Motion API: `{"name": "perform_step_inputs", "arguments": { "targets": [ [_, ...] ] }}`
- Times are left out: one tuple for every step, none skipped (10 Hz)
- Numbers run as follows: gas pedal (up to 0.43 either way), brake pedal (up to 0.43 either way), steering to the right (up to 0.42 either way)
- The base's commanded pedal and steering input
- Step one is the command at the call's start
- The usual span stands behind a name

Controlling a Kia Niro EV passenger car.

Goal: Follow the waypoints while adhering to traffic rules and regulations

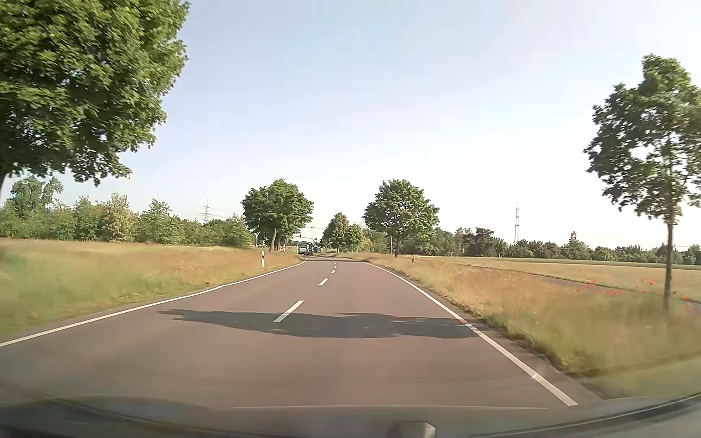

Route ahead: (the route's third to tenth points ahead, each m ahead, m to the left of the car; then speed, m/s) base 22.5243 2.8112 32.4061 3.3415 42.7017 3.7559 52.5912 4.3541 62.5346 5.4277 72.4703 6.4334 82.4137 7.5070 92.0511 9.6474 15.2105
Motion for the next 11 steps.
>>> {"name": "perform_step_inputs", "arguments": {
  "targets": [
    [0.0,0.03,-0.004],
    [0.0,0.03,-0.004],
    [0.0,0.024,-0.004],
    [0.0,0.03,-0.004],
    [0.0,0.03,-0.004],
    [0.0,0.03,-0.004],
    [0.0,0.03,-0.004],
    [0.0,0.03,-0.004],
    [0.0,0.03,-0.004],
    [0.0,0.03,-0.004],
    [0.0,0.03,-0.004]
  ]
}}
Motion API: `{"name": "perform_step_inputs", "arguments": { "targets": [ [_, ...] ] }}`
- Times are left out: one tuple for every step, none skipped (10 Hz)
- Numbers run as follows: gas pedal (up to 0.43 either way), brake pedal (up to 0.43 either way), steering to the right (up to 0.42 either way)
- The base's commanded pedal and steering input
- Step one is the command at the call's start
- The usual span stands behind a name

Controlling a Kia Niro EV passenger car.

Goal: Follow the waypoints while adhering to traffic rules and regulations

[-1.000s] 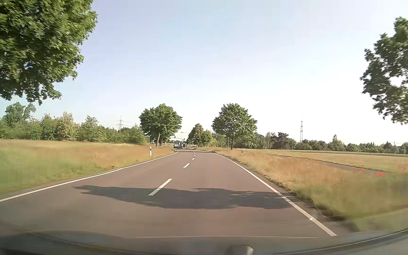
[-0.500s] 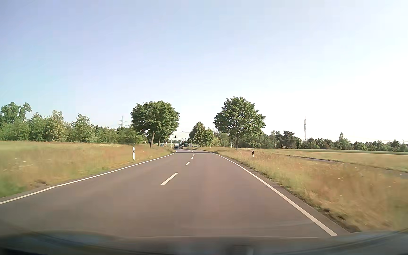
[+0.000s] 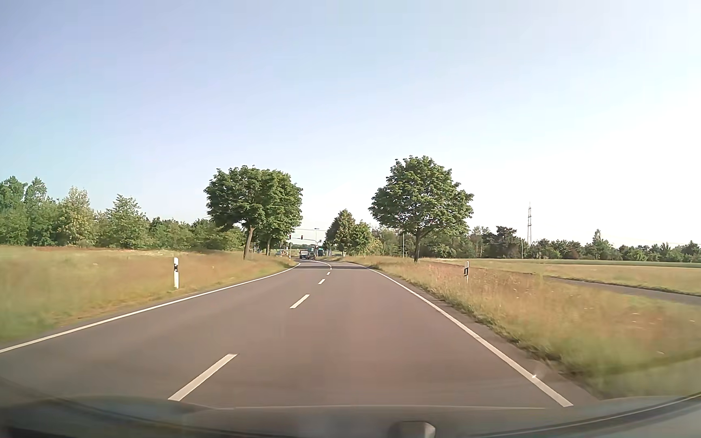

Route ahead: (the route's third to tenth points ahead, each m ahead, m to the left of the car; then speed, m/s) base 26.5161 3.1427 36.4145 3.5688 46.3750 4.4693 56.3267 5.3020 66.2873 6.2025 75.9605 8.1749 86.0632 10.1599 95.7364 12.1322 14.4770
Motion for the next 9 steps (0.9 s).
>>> {"name": "perform_step_inputs", "arguments": {
  "targets": [
    [0.0,0.03,-0.004],
    [0.0,0.03,-0.004],
    [0.0,0.03,-0.005],
    [0.0,0.03,-0.006],
    [0.0,0.03,-0.007],
    [0.0,0.03,-0.008],
    [0.0,0.03,-0.008],
    [0.0,0.03,-0.008],
    [0.0,0.03,-0.008]
  ]
}}
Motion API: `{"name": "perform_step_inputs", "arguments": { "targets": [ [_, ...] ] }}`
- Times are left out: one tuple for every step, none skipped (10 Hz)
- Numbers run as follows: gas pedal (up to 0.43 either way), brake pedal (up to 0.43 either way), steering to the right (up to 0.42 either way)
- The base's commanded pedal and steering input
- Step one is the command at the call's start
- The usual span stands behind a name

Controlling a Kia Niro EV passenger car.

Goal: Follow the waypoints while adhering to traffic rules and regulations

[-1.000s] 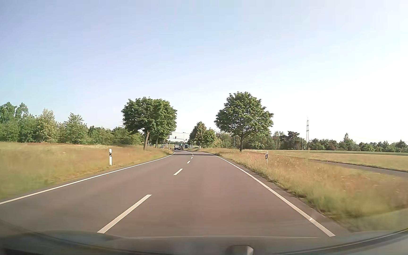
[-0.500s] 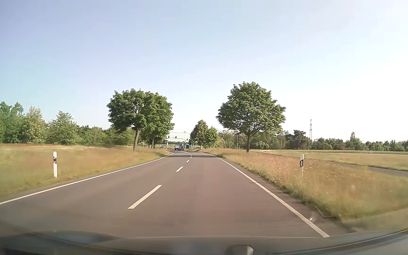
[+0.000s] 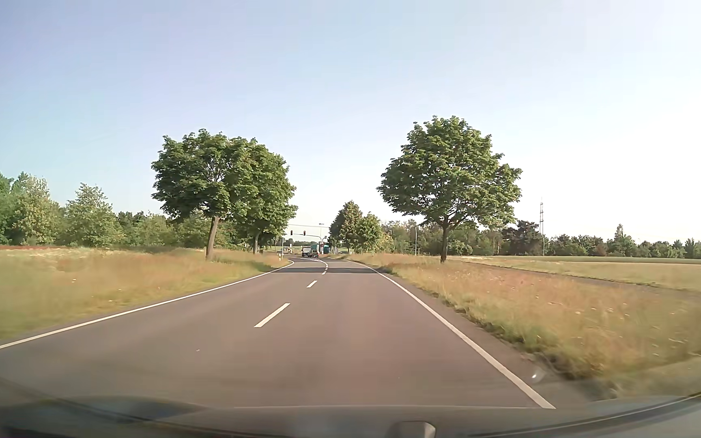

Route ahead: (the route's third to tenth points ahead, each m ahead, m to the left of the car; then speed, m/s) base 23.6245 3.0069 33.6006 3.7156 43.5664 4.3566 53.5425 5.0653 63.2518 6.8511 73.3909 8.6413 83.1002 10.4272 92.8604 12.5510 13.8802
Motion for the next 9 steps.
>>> {"name": "perform_step_inputs", "arguments": {
  "targets": [
    [0.0,0.03,-0.008],
    [0.0,0.03,-0.008],
    [0.0,0.03,-0.008],
    [0.0,0.03,-0.008],
    [0.0,0.03,-0.009],
    [0.0,0.03,-0.009],
    [0.0,0.03,-0.009],
    [0.0,0.03,-0.009],
    [0.0,0.03,-0.009]
  ]
}}
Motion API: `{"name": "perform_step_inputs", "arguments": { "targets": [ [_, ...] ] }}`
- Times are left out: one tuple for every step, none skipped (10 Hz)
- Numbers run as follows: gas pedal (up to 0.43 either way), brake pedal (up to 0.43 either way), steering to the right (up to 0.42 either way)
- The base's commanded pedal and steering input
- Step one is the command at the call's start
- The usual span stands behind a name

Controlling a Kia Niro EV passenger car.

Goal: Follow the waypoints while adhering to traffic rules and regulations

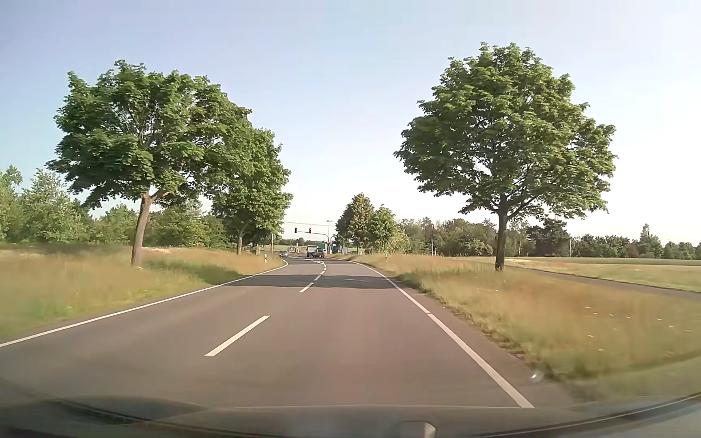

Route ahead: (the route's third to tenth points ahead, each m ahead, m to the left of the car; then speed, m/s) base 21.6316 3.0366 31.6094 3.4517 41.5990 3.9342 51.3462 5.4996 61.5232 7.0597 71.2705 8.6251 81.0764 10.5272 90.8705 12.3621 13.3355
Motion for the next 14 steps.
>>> {"name": "perform_step_inputs", "arguments": {
  "targets": [
    [0.0,0.03,-0.009],
    [0.0,0.03,-0.009],
    [0.0,0.03,-0.009],
    [0.0,0.03,-0.009],
    [0.0,0.03,-0.009],
    [0.0,0.03,-0.009],
    [0.0,0.03,-0.009],
    [0.0,0.03,-0.009],
    [0.0,0.024,-0.009],
    [0.0,0.03,-0.009],
    [0.0,0.03,-0.009],
    [0.0,0.03,-0.009],
    [0.0,0.03,-0.009],
    [0.0,0.03,-0.009]
  ]
}}
